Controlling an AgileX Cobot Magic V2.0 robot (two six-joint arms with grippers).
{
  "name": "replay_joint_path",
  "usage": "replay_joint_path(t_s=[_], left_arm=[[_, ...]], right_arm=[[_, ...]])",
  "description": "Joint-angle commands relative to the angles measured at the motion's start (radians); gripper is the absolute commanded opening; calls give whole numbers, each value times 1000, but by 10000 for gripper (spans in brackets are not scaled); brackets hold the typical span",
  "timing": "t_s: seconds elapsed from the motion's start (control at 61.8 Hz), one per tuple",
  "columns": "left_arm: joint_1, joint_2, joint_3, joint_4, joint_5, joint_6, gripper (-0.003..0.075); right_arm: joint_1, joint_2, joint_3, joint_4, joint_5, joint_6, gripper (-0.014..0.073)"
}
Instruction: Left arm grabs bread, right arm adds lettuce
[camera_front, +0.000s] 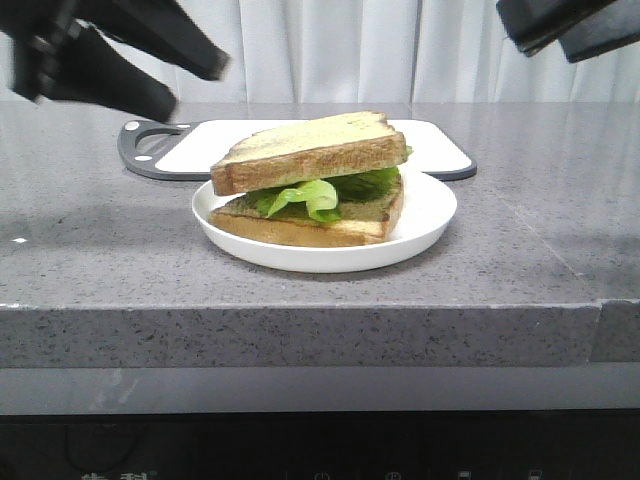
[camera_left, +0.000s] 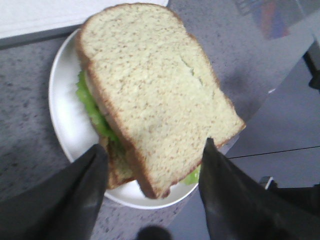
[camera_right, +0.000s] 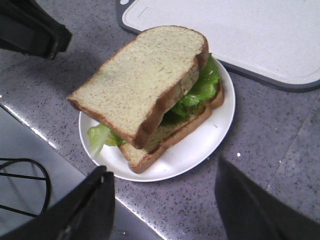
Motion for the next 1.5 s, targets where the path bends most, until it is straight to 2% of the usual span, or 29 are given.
replay_joint_path(t_s=[0.0, 0.243, 0.437, 0.663, 0.792, 0.906, 1.164, 1.245, 1.31, 1.488], left_arm=[[21, -127, -36, 110, -11, -103, 407], [48, -393, -34, 582, -67, -406, 407], [48, -577, 19, 805, -65, -581, 407], [48, -744, 143, 836, -67, -605, 407], [48, -806, 200, 839, -65, -644, 407], [48, -842, 236, 842, -62, -646, 407], [48, -853, 282, 847, -114, -646, 402], [48, -853, 295, 847, -137, -646, 358], [48, -853, 307, 847, -155, -646, 290], [48, -853, 333, 847, -197, -646, 82]], right_arm=[[-33, -50, -28, -26, 8, 55, 459], [-211, -152, -28, -316, 175, 296, 459], [-251, -224, -28, -411, 255, 420, 459], [-177, -283, -28, -513, 363, 513, 459], [-87, -302, -28, -651, 382, 621, 459], [-50, -312, -28, -759, 423, 712, 459], [-51, -352, -24, -749, 384, 730, 458], [-51, -363, -24, -749, 360, 730, 451], [-51, -367, -24, -749, 347, 730, 403], [-51, -367, -24, -749, 335, 730, 125]])
